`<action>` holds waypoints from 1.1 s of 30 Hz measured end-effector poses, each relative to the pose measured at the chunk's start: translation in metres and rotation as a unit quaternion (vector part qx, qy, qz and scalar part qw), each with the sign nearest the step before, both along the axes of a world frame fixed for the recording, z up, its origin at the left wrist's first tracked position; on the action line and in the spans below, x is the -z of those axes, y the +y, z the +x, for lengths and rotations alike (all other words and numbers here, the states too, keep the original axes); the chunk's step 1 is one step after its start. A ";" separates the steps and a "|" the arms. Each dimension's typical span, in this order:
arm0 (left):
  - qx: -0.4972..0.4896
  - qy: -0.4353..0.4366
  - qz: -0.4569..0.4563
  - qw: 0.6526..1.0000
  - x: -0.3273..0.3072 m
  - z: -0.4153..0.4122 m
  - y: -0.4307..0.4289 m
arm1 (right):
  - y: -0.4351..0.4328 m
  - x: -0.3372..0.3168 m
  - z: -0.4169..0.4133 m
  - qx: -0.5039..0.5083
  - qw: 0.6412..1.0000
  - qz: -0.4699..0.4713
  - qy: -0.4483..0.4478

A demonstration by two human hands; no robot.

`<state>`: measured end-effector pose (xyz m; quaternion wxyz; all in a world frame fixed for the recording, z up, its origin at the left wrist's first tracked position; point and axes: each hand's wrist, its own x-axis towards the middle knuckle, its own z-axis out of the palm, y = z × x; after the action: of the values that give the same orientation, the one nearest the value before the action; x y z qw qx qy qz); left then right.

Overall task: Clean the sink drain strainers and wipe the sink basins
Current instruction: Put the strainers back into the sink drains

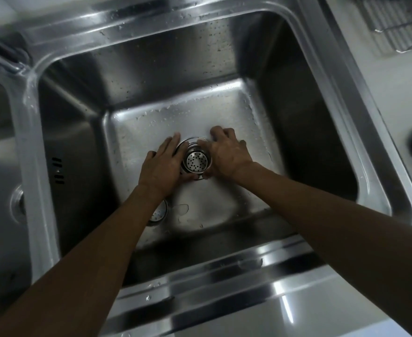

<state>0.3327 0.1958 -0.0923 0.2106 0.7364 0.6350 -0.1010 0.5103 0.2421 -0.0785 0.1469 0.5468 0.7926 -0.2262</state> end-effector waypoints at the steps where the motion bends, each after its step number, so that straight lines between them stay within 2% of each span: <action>1: 0.001 0.000 0.000 1.000 0.001 0.000 -0.001 | 0.000 0.000 0.000 0.002 1.000 -0.001 0.002; 16: -0.003 0.006 -0.035 0.999 -0.015 -0.005 -0.007 | -0.009 -0.005 -0.005 -0.010 1.000 -0.002 -0.014; 18: -0.008 0.036 -0.031 0.999 -0.027 -0.020 -0.015 | -0.018 -0.009 -0.008 -0.047 0.999 0.014 0.004; 21: -0.009 0.086 -0.031 0.996 -0.051 -0.050 -0.027 | -0.034 -0.021 -0.019 -0.158 0.986 0.045 0.035; 24: 0.012 0.122 -0.084 0.989 -0.070 -0.075 -0.040 | -0.046 -0.033 -0.039 -0.221 0.974 0.025 0.040; 27: 0.042 0.151 -0.152 0.976 -0.078 -0.080 -0.057 | -0.061 -0.038 -0.062 -0.242 0.970 0.022 0.032; 33: 0.032 0.170 -0.132 0.976 -0.064 -0.061 -0.075 | -0.081 -0.026 -0.084 -0.271 0.962 0.045 0.001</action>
<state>0.2712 0.1207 -0.0285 0.1914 0.6941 0.6185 -0.3148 0.4267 0.1610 -0.0521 0.1770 0.3175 0.9207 -0.1423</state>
